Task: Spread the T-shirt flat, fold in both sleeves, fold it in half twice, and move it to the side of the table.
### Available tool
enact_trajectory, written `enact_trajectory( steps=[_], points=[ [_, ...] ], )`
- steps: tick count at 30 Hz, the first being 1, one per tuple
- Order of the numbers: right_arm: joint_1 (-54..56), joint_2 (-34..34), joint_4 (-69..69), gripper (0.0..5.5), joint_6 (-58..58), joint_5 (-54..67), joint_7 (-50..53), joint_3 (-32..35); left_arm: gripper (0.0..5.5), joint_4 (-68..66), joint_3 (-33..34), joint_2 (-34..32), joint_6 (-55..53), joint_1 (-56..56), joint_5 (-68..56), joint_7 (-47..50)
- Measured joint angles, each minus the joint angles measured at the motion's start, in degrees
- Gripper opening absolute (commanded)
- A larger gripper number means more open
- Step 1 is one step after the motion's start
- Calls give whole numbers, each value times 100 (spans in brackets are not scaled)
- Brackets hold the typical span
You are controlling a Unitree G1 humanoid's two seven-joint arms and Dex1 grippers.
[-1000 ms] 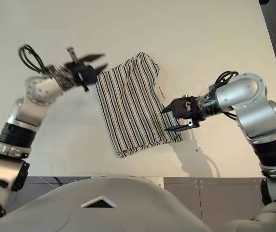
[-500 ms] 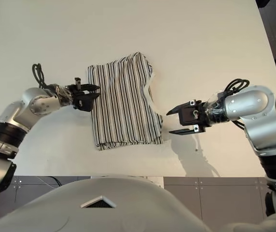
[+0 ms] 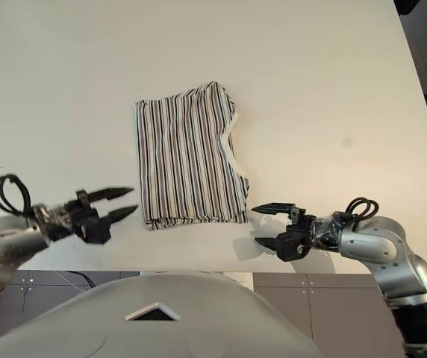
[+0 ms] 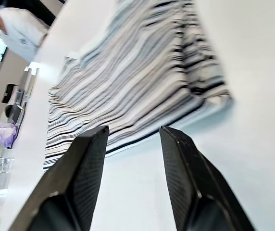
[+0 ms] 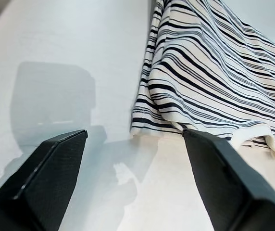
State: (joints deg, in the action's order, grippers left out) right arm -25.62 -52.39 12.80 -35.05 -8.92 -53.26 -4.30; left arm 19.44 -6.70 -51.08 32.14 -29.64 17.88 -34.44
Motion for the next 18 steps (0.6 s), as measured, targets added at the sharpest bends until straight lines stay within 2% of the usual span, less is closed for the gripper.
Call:
enact_trajectory(
  steps=[4, 11, 18],
  points=[
    [622, 285, -373, 365, -541, -848, 685, -235, 196, -278, 80, 9, 689, -450, 878, 550],
    [1151, 497, -824, 365, -930, -1378, 1446, -722, 196, -730, 189, 8, 1305, -391, 1405, 1028],
    [1360, 433, -1021, 245, -1078, -1384, 1511, -1031, 199, -896, -271, 228, 1450, -100, 1549, 1149]
  ],
)
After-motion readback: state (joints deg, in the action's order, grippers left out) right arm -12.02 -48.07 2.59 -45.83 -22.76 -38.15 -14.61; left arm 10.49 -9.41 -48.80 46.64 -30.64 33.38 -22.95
